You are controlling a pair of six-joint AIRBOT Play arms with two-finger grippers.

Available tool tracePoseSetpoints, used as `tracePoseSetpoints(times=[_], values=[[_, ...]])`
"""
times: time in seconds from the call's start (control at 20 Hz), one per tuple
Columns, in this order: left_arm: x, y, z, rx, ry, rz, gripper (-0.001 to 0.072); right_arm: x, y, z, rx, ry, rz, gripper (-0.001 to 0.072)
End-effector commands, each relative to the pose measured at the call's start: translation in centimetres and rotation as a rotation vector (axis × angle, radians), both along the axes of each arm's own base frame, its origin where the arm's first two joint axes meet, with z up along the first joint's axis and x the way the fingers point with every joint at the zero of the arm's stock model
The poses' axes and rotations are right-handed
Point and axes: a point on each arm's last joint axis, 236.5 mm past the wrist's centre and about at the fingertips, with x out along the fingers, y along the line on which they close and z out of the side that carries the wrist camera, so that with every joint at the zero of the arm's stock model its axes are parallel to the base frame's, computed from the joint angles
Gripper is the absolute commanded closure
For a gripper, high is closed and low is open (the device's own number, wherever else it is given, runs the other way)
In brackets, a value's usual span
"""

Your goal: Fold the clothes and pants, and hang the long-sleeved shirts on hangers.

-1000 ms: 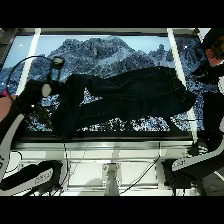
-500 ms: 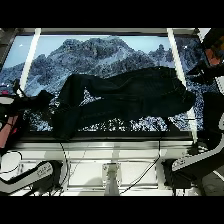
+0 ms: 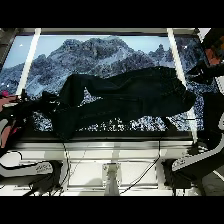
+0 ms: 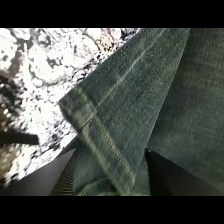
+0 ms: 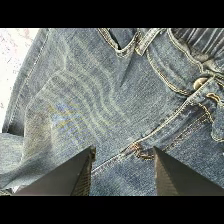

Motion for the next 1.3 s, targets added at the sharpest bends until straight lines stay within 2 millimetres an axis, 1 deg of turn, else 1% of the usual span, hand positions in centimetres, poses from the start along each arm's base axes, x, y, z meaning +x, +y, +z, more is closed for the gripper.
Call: tracePoseSetpoints(times=[0.0,0.1,0.2,0.25,0.3,0.35,0.45,0.6,0.7,0.75,0.85,0.95,1.0,1.05,1.1,1.15,1.2,1.25], values=[[1.3,-0.3,-0.8,-0.070,-0.036,0.036,0.0491,0.0,0.1,0.0,0.001,-0.001,0.003,0.0303],[1.2,-0.3,-1.5,-0.073,-0.023,0.035,0.0497,0.0,0.1,0.0,0.002,-0.001,0.002,0.0303],[1.3,0.0,-1.9,-0.067,-0.015,0.044,0.0573,0.0,0.1,0.0,0.002,-0.001,0.002,0.0303],[1.4,0.4,-2.0,-0.053,-0.016,0.056,0.0672,0.0,0.1,0.0,0.002,-0.001,0.002,0.0303],[1.7,0.7,-1.9,-0.036,-0.025,0.060,0.0696,0.0,0.1,0.0,0.001,-0.001,0.003,0.0303],[2.3,1.1,-1.4,-0.019,-0.048,0.053,0.0698,0.0,0.1,0.0,0.001,-0.001,0.002,0.0303],[4.6,2.2,1.4,0.020,-0.126,0.048,0.0699,0.0,0.1,0.0,0.001,-0.001,0.003,0.0303],[9.0,4.2,7.9,0.122,-0.271,0.024,0.0700,0.2,-0.1,0.0,-0.004,-0.009,-0.004,0.0303],[11.0,6.4,11.3,0.259,-0.283,-0.001,0.0701,0.3,-0.1,0.0,-0.004,-0.009,-0.004,0.0303],[11.6,7.8,12.4,0.360,-0.263,-0.019,0.0700,0.2,-0.1,0.0,-0.006,-0.008,-0.004,0.0303],[12.3,10.2,13.5,0.534,-0.214,-0.032,0.0699,0.2,-0.2,0.0,-0.010,-0.008,-0.005,0.0303],[13.2,11.6,13.7,0.689,-0.213,-0.072,0.0697,0.4,-0.6,-0.2,-0.027,-0.011,-0.014,0.0303],[13.8,11.9,13.8,0.722,-0.227,-0.063,0.0695,0.6,-1.0,-0.2,-0.044,-0.018,-0.024,0.0303],[14.4,11.8,13.7,0.724,-0.243,-0.049,0.0658,0.8,-1.5,-0.3,-0.061,-0.023,-0.033,0.0303],[14.8,11.4,13.4,0.726,-0.247,-0.051,0.0532,1.1,-1.9,-0.4,-0.077,-0.033,-0.045,0.0303],[15.1,11.0,12.9,0.724,-0.246,-0.059,0.0317,1.5,-2.2,-0.3,-0.086,-0.050,-0.058,0.0303],[15.2,10.6,12.4,0.719,-0.241,-0.069,0.0147,2.0,-2.5,-0.1,-0.094,-0.066,-0.074,0.0302],[15.3,10.2,12.0,0.715,-0.235,-0.080,0.0127,2.4,-2.9,0.0,-0.101,-0.083,-0.091,0.0302]])
